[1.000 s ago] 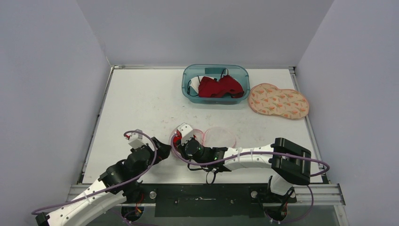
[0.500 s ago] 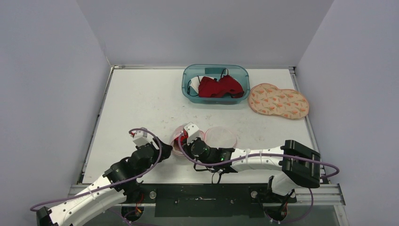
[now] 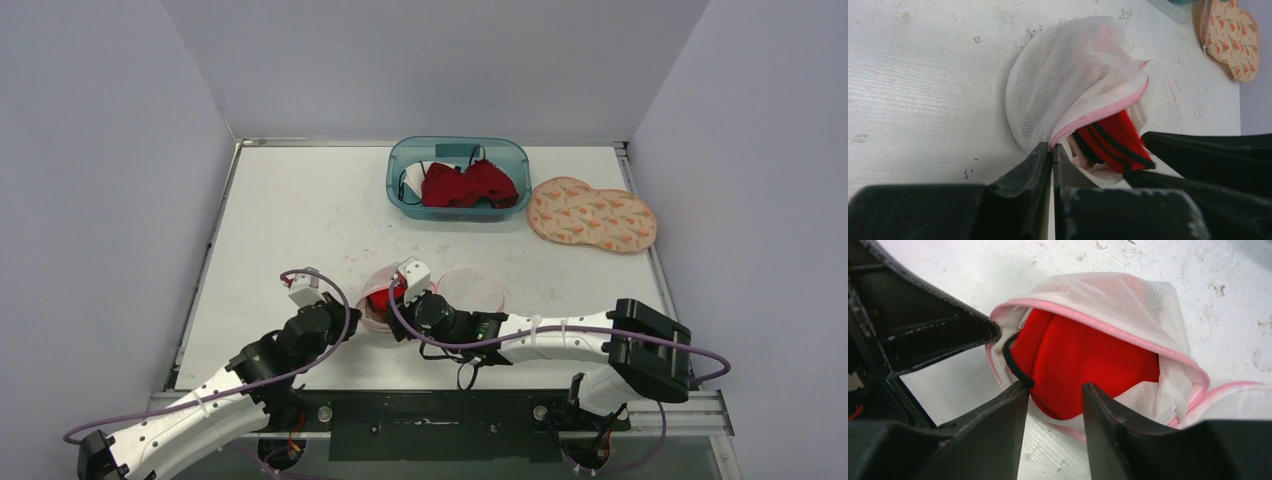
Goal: Unzip the laundry bag and remove the bra
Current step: Pick up the bra from the laundry bag.
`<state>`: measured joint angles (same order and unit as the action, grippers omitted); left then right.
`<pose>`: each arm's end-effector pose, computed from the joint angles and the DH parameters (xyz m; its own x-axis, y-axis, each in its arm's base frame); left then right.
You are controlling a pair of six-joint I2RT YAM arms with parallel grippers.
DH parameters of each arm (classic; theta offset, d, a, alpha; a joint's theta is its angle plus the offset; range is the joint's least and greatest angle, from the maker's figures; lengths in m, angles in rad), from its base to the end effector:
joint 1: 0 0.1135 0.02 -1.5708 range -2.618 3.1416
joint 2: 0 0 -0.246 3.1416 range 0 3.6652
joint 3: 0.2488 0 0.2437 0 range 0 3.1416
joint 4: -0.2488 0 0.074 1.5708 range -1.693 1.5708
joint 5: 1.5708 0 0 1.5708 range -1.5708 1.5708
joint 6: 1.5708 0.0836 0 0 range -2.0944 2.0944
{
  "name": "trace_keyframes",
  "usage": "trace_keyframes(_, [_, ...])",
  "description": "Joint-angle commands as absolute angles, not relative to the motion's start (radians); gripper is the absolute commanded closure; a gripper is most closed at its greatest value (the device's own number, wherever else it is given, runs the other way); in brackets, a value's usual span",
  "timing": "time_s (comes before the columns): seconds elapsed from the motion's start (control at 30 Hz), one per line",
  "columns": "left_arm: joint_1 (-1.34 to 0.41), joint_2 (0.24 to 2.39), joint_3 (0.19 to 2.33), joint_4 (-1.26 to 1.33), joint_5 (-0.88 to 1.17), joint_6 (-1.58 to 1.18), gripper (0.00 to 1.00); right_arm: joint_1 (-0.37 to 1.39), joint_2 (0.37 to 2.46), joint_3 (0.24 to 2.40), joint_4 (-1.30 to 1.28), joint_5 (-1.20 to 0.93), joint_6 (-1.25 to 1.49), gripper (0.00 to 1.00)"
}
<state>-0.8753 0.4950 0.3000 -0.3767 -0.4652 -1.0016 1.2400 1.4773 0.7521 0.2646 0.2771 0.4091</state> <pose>0.1390 -0.1080 0.1630 -0.5612 -0.5025 -0.6577 -0.0525 0.8147 -0.5776 0.1359 0.3254 0.1780 -0.4627 -0.1692 -0.8702 -0.7042 0.6665 0.2448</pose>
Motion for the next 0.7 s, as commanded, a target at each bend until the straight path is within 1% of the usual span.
trace_keyframes(0.0, [-0.87,0.507,0.307,-0.278,-0.446,-0.98,1.0,1.234,1.395,0.759,0.31,0.199,0.422,0.47])
trace_keyframes(0.03, [-0.871,0.512,0.306,-0.267,-0.44,-0.979,1.0,1.235,1.379,0.757,0.304,0.189,0.424,0.42])
trace_keyframes(0.1, [-0.871,0.526,0.302,-0.248,-0.427,-0.977,1.0,1.235,1.344,0.752,0.282,0.182,0.429,0.35])
trace_keyframes(0.23, [-0.871,0.551,0.287,-0.209,-0.409,-0.978,1.0,1.241,1.286,0.733,0.258,0.138,0.425,0.29])
trace_keyframes(0.3, [-0.871,0.561,0.28,-0.191,-0.403,-0.981,1.0,1.257,1.291,0.738,0.248,0.123,0.41,0.29])
trace_keyframes(0.43, [-0.871,0.581,0.283,-0.165,-0.39,-0.983,1.0,1.273,1.342,0.759,0.228,0.185,0.394,0.29])
trace_keyframes(0.53, [-0.87,0.599,0.291,-0.158,-0.384,-0.982,1.0,1.268,1.359,0.748,0.269,0.238,0.396,0.32])
trace_keyframes(0.67, [-0.871,0.616,0.289,-0.142,-0.372,-0.983,1.0,1.257,1.401,0.761,0.307,0.234,0.372,0.33])
